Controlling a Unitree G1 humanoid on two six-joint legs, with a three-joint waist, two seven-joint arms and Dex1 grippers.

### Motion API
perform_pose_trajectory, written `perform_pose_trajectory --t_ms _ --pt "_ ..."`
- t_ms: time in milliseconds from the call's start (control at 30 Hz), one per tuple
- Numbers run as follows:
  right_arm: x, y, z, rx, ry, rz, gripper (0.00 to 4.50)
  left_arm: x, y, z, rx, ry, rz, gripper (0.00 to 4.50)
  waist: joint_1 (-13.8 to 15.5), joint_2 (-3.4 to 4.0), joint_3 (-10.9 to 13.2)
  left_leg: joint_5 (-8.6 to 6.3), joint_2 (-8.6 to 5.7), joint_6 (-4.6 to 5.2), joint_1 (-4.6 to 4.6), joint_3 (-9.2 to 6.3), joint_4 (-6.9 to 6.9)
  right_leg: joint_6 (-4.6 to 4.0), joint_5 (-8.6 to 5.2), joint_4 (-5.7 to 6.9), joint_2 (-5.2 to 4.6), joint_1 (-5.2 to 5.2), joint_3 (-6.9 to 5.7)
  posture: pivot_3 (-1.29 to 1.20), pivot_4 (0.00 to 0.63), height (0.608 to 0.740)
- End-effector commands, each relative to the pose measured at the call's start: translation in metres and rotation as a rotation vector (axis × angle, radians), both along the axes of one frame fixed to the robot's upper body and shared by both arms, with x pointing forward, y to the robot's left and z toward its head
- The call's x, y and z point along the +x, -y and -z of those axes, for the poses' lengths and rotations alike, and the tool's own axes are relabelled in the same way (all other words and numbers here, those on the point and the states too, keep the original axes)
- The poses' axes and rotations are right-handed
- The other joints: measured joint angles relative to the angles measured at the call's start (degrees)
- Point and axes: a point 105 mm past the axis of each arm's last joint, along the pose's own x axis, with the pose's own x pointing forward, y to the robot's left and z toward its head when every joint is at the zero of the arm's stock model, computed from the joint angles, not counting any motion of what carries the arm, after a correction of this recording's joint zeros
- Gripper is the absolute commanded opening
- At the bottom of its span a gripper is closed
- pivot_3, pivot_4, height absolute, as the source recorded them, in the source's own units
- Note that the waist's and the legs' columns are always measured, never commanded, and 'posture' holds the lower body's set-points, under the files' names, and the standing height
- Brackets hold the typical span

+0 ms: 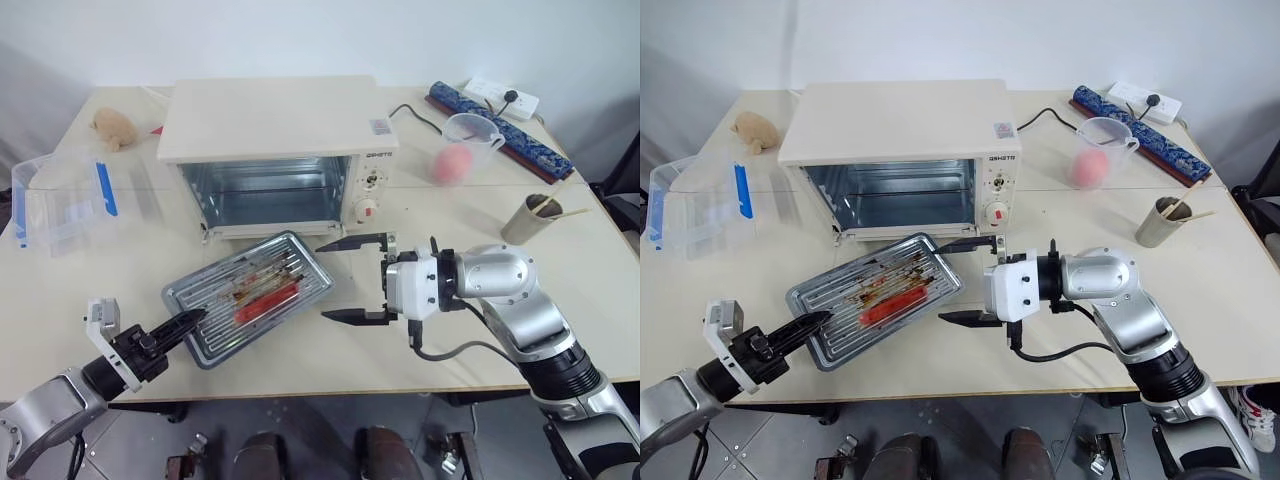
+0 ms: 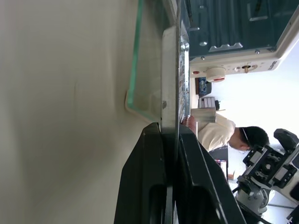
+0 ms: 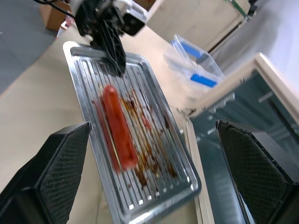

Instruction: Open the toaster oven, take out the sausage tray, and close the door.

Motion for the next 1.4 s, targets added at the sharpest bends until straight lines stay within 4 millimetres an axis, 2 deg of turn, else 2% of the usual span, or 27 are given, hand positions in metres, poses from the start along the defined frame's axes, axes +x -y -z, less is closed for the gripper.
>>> perform_pose_trajectory --t_ms 33,167,333,500,767,867,1033,1233,1267,1400 --pt "0.006 0.019 0.005 -0.039 -0.008 0.053 4.47 -0.004 -0.004 -0.01 0.004 0.054 -0.036 0.0 0.0 -0.01 0.0 0.0 0.0 0.0 0.0 0.0 0.0 0.0 0.0 0.0 0.0 0.0 0.0 0.0 0.15 0.74" --pt "0.018 0.035 0.016 -0.069 -0.045 0.13 4.47 -0.003 -0.007 -0.02 -0.031 0.12 -0.118 0.0 0.0 -0.01 0.0 0.0 0.0 0.01 -0.01 0.03 0.04 0.0 0.0 -0.06 0.0 0.02 0.0 0.0 0.15 0.74" --pt "0.035 0.058 0.033 -0.091 -0.071 0.233 4.47 -0.013 0.0 -0.022 -0.054 0.146 -0.189 0.0 0.0 -0.01 0.0 0.0 0.01 0.01 -0.01 0.03 0.08 0.0 0.0 -0.11 0.0 0.04 0.0 0.0 0.15 0.74" --pt "0.042 0.063 0.044 -0.088 -0.101 0.257 4.47 -0.027 0.006 -0.018 -0.058 0.129 -0.237 0.0 0.0 0.0 0.0 -0.01 0.01 0.03 -0.01 0.04 0.1 -0.01 0.0 -0.47 0.02 0.11 -0.01 0.0 0.15 0.74" --pt "0.057 0.061 0.066 -0.097 -0.143 0.284 4.47 -0.057 -0.015 -0.022 -0.041 0.141 -0.439 0.0 0.0 0.07 0.1 -0.05 0.03 0.09 0.0 0.02 0.29 -0.09 -0.03 -0.58 0.04 0.27 -0.03 0.0 0.15 0.74" --pt "0.062 0.059 0.072 -0.076 -0.155 0.282 3.91 -0.076 -0.021 -0.016 -0.032 0.104 -0.492 0.0 0.0 0.06 0.1 -0.1 0.02 0.17 -0.01 0.01 0.45 -0.11 -0.03 -0.61 0.03 0.38 -0.06 0.0 0.15 0.74" --pt "0.066 0.052 0.079 -0.08 -0.161 0.268 2.27 -0.096 -0.026 -0.013 -0.032 0.083 -0.556 0.0 0.0 0.07 0.1 -0.27 0.02 0.28 -0.04 0.01 0.66 -0.15 -0.05 -0.68 0.03 0.48 -0.1 0.0 0.15 0.74" --pt "0.073 0.043 0.09 -0.1 -0.154 0.247 0.23 -0.116 -0.045 -0.01 -0.025 0.082 -0.654 0.0 0.0 0.09 0.1 -0.33 0.03 0.29 -0.02 0.01 0.69 -0.28 -0.09 -0.73 0.03 0.58 -0.16 0.0 0.15 0.74" --pt "0.073 0.042 0.091 -0.098 -0.153 0.243 0.01 -0.118 -0.048 -0.01 -0.024 0.085 -0.666 0.0 -0.1 0.09 0.1 -0.33 0.03 0.29 -0.02 0.01 0.7 -0.29 -0.1 -0.73 0.04 0.58 -0.16 0.0 0.15 0.74" --pt "0.073 0.034 0.095 -0.093 -0.165 0.221 0.01 -0.132 -0.078 -0.007 -0.017 0.103 -0.759 0.0 -0.2 0.1 0.1 -0.35 0.03 0.29 -0.01 0.01 0.7 -0.31 -0.11 -0.73 0.04 0.57 -0.17 0.0 0.15 0.74"
